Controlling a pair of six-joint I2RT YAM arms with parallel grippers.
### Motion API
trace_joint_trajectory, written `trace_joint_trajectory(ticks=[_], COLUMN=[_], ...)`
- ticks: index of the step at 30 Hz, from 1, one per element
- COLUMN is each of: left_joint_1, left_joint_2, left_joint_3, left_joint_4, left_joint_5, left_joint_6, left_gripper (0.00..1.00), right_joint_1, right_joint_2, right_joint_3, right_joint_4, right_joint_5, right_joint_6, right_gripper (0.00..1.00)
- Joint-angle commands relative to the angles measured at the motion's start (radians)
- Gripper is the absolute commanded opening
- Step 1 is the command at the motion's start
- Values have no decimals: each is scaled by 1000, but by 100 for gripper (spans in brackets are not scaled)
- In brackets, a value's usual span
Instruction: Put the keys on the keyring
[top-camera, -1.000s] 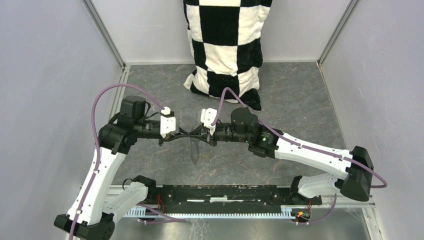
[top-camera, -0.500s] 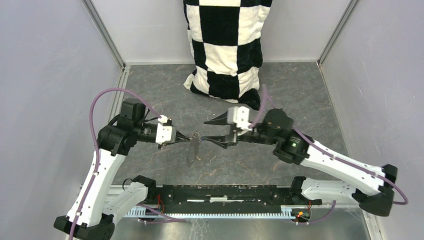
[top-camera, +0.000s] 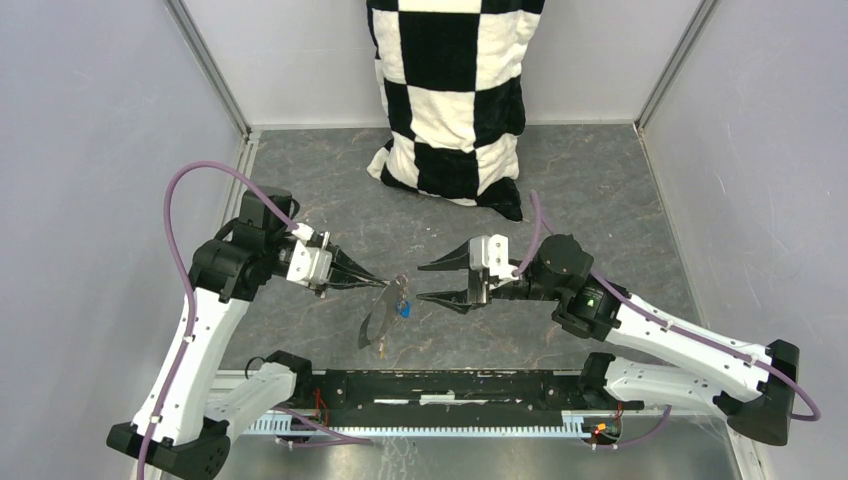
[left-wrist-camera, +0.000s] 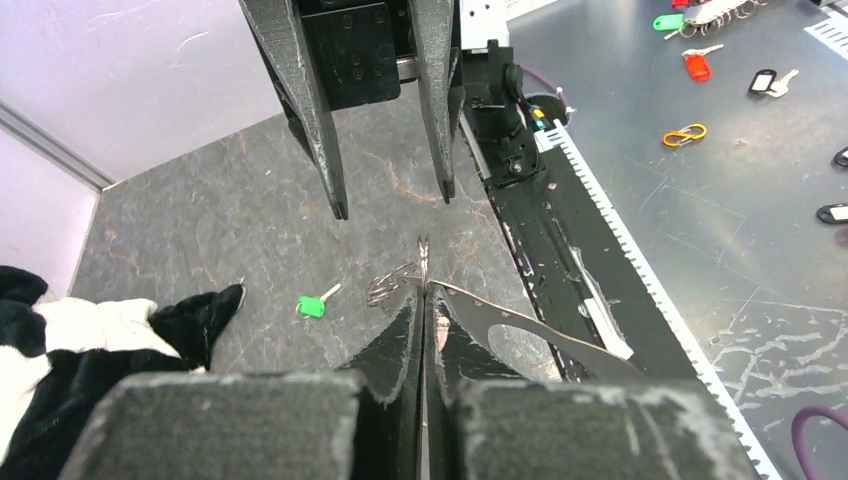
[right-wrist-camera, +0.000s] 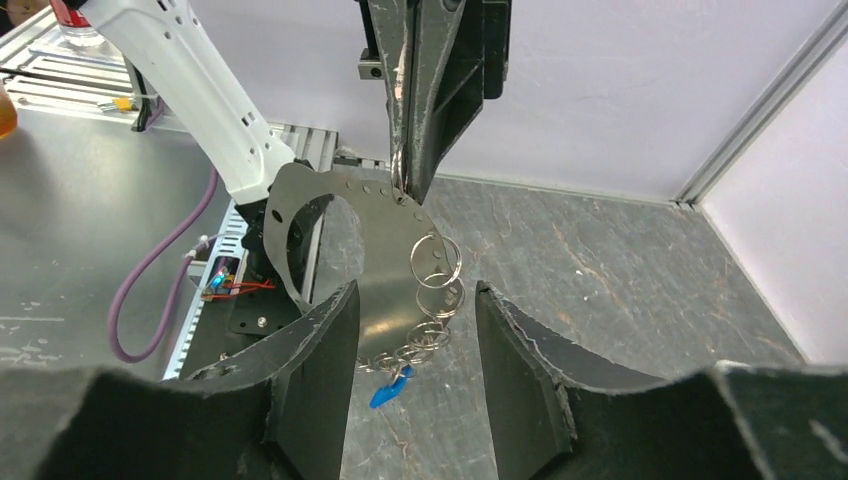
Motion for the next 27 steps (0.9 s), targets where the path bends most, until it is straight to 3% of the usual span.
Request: trace_joint_trajectory(ticks=[1,9,12,20,27], left_joint_1=[-8,-20,-39,-83,-100], left_joint_2=[7,-3,-38,-120,-126], left_joint_3=[41,37,-2,-122,-124], left_joint_4=[3,5,105,178,177], left_joint_5=[99,132,82,-38,-57], left_joint_6=[26,127,137,361,413], left_gripper=[2,2,2,2,2], right_joint_1=[1,0,-1,-1,-1], right_joint_2=[-10,-16,-18,-19,2], right_joint_3=[-5,-13,-23,-17,-13], right_joint_4=[137,202,233,155,120], right_joint_5=[-66,-122,-135,-82,-108], right_joint_6=[37,86,102,55,20], right_gripper=[52,48,47,45,45])
